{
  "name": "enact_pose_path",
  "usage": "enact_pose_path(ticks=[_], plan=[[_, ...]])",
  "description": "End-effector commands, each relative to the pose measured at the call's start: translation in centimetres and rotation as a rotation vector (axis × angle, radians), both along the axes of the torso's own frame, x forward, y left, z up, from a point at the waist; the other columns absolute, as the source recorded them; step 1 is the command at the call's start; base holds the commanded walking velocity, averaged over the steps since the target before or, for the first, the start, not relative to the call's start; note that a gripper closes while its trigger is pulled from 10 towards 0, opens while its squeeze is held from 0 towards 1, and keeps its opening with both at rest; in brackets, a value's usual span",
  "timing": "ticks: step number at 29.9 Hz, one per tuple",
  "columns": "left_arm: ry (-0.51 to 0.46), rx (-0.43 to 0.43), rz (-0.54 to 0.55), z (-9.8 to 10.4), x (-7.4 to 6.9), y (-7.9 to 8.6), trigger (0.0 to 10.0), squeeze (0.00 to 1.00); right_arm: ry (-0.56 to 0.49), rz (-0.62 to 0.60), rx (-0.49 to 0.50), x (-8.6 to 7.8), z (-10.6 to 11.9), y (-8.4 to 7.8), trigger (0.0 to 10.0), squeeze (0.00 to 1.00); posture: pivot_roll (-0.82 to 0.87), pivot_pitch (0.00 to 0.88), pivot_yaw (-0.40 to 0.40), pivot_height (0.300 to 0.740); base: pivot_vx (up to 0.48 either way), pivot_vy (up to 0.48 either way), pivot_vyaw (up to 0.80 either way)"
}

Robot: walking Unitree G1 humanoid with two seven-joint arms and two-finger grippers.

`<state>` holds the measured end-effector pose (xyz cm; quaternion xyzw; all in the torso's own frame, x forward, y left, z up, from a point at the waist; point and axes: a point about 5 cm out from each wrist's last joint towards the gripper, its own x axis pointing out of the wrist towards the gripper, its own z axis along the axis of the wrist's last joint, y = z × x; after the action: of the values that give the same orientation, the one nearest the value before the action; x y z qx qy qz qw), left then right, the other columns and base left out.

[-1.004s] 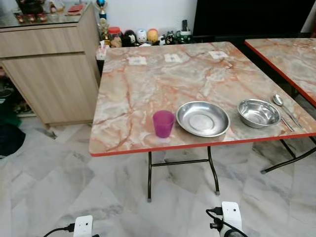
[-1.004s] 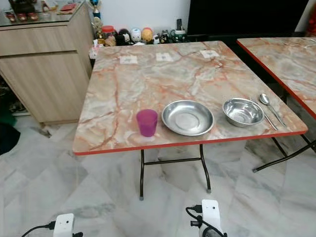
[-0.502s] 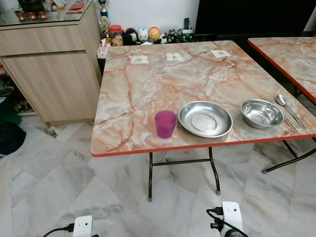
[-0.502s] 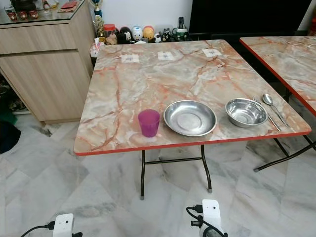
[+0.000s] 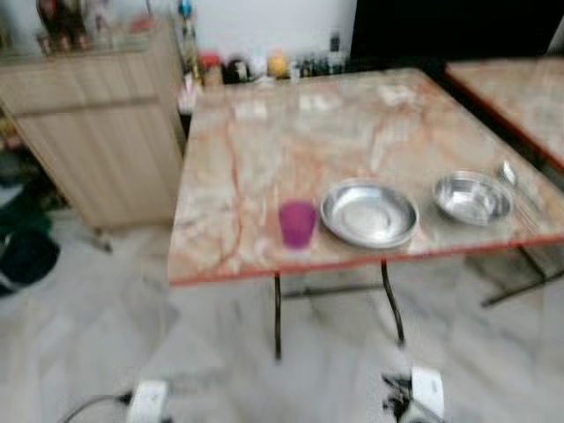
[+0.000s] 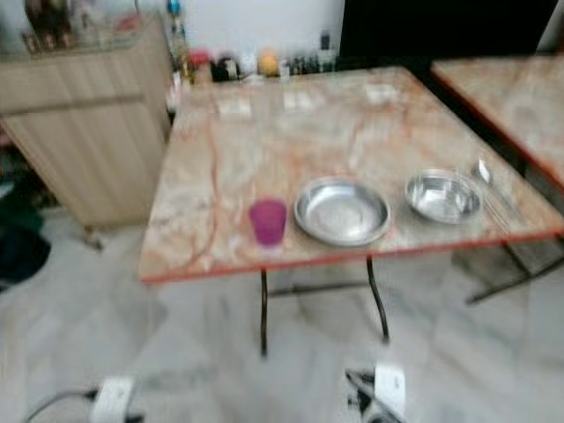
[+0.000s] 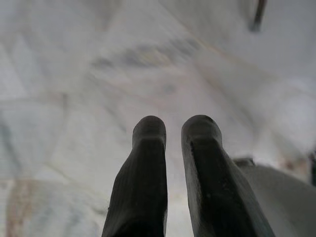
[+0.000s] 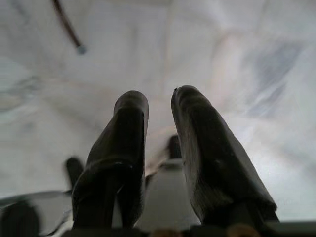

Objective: Setting the table

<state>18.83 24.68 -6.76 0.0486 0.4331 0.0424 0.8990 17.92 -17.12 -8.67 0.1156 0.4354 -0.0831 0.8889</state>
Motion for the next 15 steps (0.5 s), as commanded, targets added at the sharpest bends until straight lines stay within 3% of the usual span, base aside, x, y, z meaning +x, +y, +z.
enact_pose_path(ticks=[1,10,12,15], plan=[[0.029,-0.033,-0.008,-0.6,-0.7,-0.9,10.0,0.00,-0.043,-0.008,-0.001,0.9,0.5,-0.1,10.0,0.00,-0.06,0.000,0.070,0.740,0.000,0.000,0.00],[0.033,-0.041,-0.013,-0.8,-0.9,-1.1,10.0,0.00,-0.065,-0.012,0.000,1.2,0.7,0.1,10.0,0.00,-0.05,0.000,0.061,0.740,0.000,0.000,0.00],[0.033,-0.045,-0.016,-0.9,-1.0,-1.3,10.0,0.00,-0.041,-0.019,-0.009,0.5,0.4,-0.9,10.0,0.00,-0.05,0.000,0.052,0.740,0.000,0.000,0.00],[0.030,-0.049,-0.013,-0.9,-1.1,-1.4,10.0,0.00,-0.075,-0.042,-0.021,0.7,0.7,-1.4,10.0,0.00,-0.05,0.000,0.047,0.740,0.000,0.000,0.00]])
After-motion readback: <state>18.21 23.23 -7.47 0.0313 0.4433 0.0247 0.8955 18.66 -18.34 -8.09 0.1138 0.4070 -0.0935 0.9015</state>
